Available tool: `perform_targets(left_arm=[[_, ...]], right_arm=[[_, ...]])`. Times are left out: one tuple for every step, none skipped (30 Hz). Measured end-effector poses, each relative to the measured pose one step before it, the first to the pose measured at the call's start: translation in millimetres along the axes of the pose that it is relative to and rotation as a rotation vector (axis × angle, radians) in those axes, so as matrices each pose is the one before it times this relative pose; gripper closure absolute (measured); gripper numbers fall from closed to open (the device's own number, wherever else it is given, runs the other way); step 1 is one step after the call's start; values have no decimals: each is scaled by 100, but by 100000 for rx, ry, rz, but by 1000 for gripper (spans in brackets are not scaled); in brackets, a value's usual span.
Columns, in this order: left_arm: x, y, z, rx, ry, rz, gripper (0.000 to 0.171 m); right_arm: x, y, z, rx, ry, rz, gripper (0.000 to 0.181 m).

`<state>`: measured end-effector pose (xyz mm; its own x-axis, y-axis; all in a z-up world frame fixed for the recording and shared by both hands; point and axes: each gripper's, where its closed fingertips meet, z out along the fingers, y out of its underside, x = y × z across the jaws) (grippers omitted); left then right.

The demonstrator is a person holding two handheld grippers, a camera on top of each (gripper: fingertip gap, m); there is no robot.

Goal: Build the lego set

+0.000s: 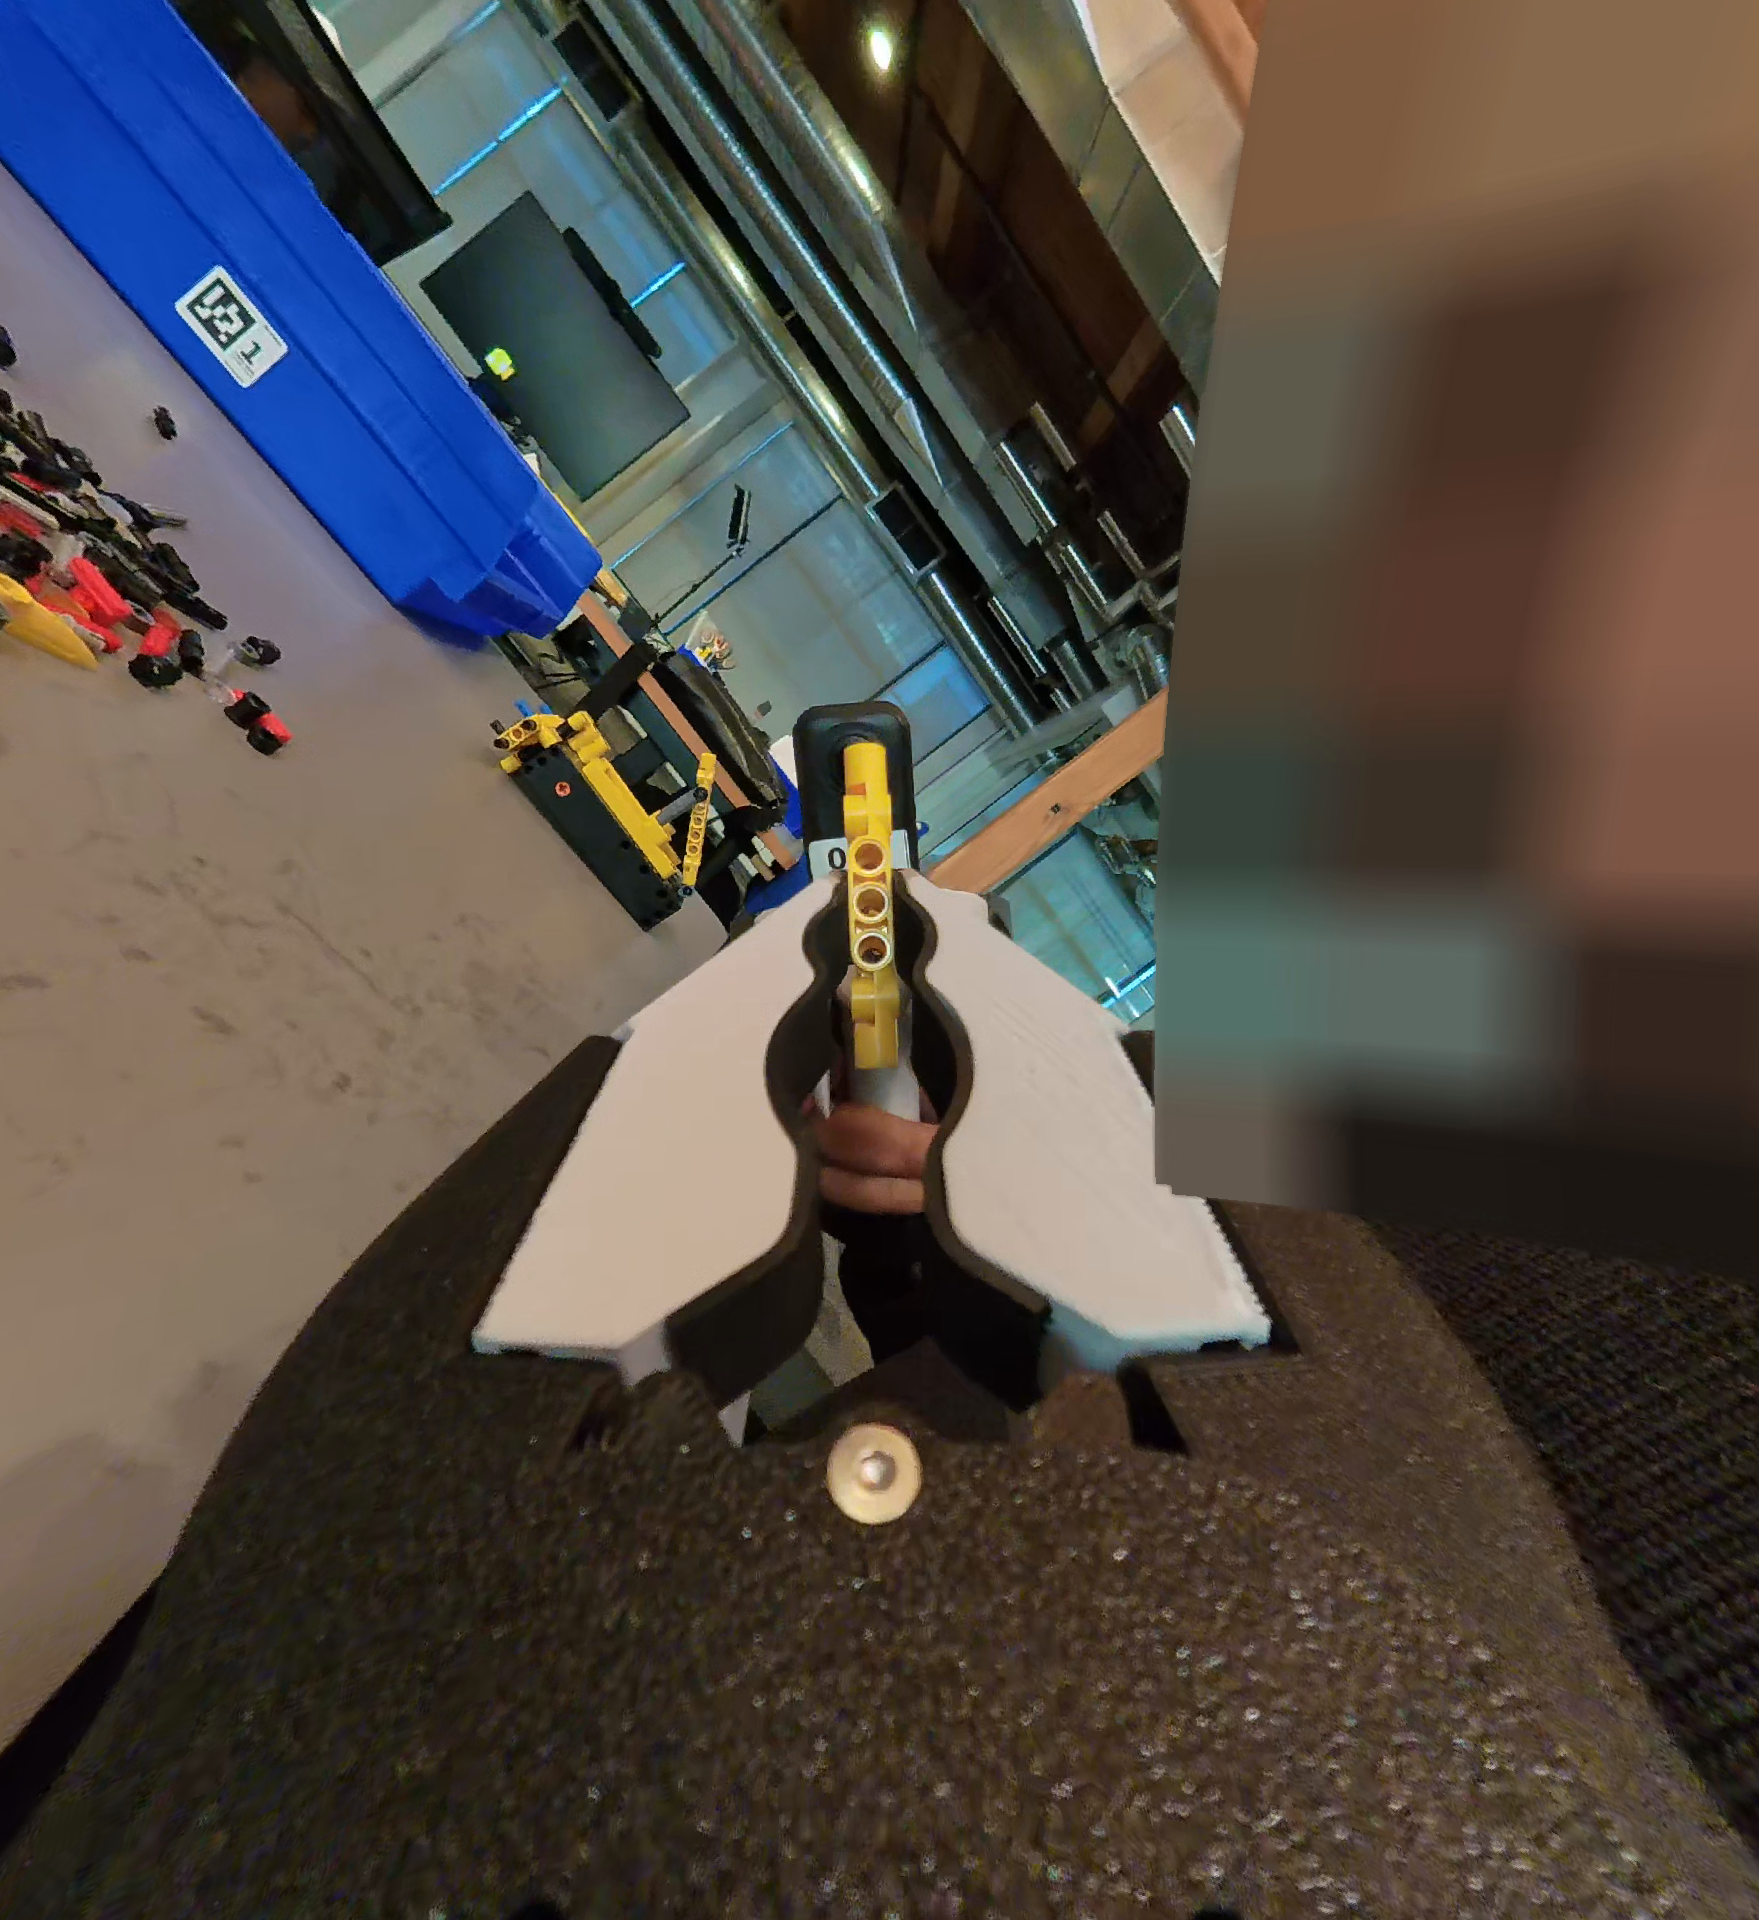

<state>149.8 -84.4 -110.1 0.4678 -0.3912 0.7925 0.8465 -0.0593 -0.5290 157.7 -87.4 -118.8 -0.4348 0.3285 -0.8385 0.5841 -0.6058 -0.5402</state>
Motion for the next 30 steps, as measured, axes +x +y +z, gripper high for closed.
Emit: perform_targets(left_arm=[[4,34,9,-13,-154,253,165],[25,40,8,-168,475,-613,165],[-79,30,9,80,-180,-653,165],[-51,26,8,-132,-61,-670,166],[-41,83,-22,-840,100,-800,166],[-154,42,-21,-488,-1245,291,166],[-154,16,19,378,-1691,1073,166],[31,27,25,-22,-17,-379,166],[40,35,21,-298,617,-1692,166],[-63,-2,6,249,0,-1544,166],[-4,39,-36,22,375,-1076,166],[-76,52,-50,90,-325,-648,166],[-229,82,-57,298,-1770,433,166],[-234,190,-75,-682,-1584,920,166],[-88,143,-81,-469,-466,-186,166],[51,18,-43,759,607,-1316,166],[114,30,-48,297,1490,-2011,166],[-81,70,-42,64,-109,-766,166],[-195,95,-64,-533,-1316,759,166],[-184,140,-41,-1373,-1518,1305,165],[-87,96,-25,-787,-1731,2782,166],[140,-35,20,447,-888,3029,166],[295,-36,61,-66,611,1552,166],[171,-25,42,-638,174,1229,166],[91,8,32,-578,-240,1660,165],[52,53,9,-881,647,-596,165],[70,71,-13,-230,1434,-1667,166],[173,67,-45,84,2290,-1865,166],[144,50,-83,-107,1975,-1845,166],[-43,30,-74,-40,275,-740,166]], right_arm=[[-3,30,-22,-357,-388,134,175],[-29,51,-15,-724,-590,411,175],[71,4,-16,-433,175,533,175],[75,14,-23,-427,351,-450,175],[52,73,-23,-933,211,-432,175],[175,51,-1,-877,888,-517,175],[164,-22,-7,-523,570,-469,175],[-19,-3,-32,-1029,-1015,669,175],[-65,24,-27,-1371,-1589,1703,175],[25,2,-2,-1049,-1082,1502,175],[-11,67,13,-1257,-1477,1704,175],[49,80,18,-1184,-1064,2231,175],[230,88,9,-1067,308,991,175],[246,175,-17,-1734,919,58,175],[116,176,15,-1739,540,-150,175],[-57,46,37,-848,-345,233,175],[-122,87,35,-1416,-696,130,175],[67,83,23,-1628,852,-698,176],[215,113,14,-1922,2296,-1838,176],[215,187,34,-2347,2860,-2921,176],[113,119,43,-1926,2592,-3082,176],[-105,-55,1,-701,990,-3092,176],[-258,-77,-48,-597,-871,-1680,176],[-170,5,-26,-972,-975,-355,176],[-80,0,-12,-816,-614,-560,176],[-66,98,-6,-1405,-500,-601,176],[-91,112,-4,-1756,-512,-485,176],[-175,104,26,-1795,-1067,-508,176],[-160,104,63,-1809,-1166,-261,176],[33,77,68,-1475,-548,374,176]])
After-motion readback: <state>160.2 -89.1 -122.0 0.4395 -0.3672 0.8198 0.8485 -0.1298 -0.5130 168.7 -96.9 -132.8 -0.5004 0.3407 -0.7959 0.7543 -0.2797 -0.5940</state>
